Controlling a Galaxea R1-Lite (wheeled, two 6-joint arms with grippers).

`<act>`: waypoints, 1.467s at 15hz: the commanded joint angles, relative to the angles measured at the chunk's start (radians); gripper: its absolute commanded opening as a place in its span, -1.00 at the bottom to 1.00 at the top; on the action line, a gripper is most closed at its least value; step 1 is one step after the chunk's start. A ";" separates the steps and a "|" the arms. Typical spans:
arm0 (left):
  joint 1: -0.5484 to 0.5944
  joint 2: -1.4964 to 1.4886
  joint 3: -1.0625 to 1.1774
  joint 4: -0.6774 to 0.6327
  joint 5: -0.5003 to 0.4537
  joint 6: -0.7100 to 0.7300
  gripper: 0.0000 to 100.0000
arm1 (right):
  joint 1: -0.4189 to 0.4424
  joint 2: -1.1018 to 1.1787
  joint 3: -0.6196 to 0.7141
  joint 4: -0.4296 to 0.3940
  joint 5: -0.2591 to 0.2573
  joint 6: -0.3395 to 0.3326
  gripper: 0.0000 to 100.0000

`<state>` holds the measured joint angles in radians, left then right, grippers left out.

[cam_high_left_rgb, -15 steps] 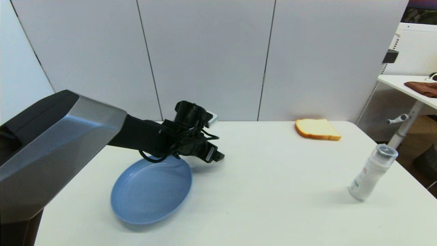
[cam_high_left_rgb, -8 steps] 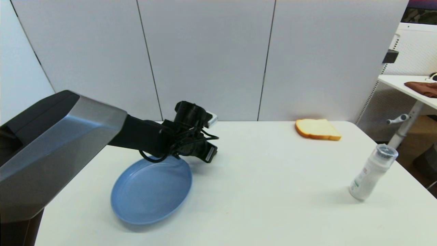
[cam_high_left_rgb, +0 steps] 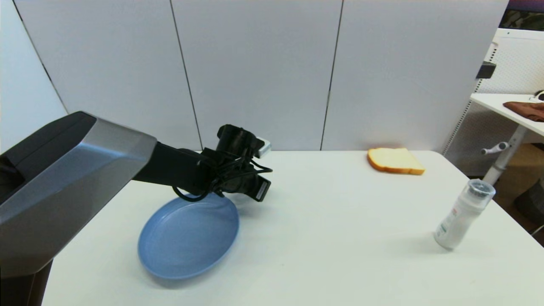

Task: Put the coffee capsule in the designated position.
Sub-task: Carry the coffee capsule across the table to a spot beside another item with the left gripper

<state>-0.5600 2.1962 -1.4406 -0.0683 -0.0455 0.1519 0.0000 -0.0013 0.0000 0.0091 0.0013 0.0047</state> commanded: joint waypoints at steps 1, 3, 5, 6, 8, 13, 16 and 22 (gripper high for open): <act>0.003 -0.027 -0.003 -0.001 0.000 0.001 -1.00 | 0.000 0.001 0.000 0.000 0.000 0.000 1.00; 0.019 -0.052 -0.003 -0.004 0.000 0.003 -1.00 | 0.000 0.001 0.000 0.000 0.000 0.000 1.00; 0.040 -0.072 -0.003 -0.002 0.001 0.005 -1.00 | 0.000 0.001 0.000 0.000 0.000 0.000 1.00; 0.054 -0.082 -0.001 -0.002 0.000 0.009 -1.00 | 0.000 0.001 0.000 0.000 0.000 0.000 1.00; 0.097 -0.104 0.000 -0.001 0.000 0.014 -1.00 | 0.000 0.001 0.000 0.000 0.000 0.000 1.00; 0.198 -0.136 0.031 0.013 0.000 0.014 -1.00 | 0.000 0.001 0.000 0.000 0.000 0.000 1.00; 0.238 -0.158 0.088 0.015 0.001 0.011 -1.00 | 0.000 0.001 0.000 0.000 0.000 0.000 1.00; 0.253 -0.159 0.144 0.007 0.001 0.005 -1.00 | 0.000 0.001 0.000 0.000 0.000 0.000 1.00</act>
<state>-0.3083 2.0360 -1.3009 -0.0596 -0.0447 0.1549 0.0000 -0.0013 0.0000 0.0091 0.0013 0.0043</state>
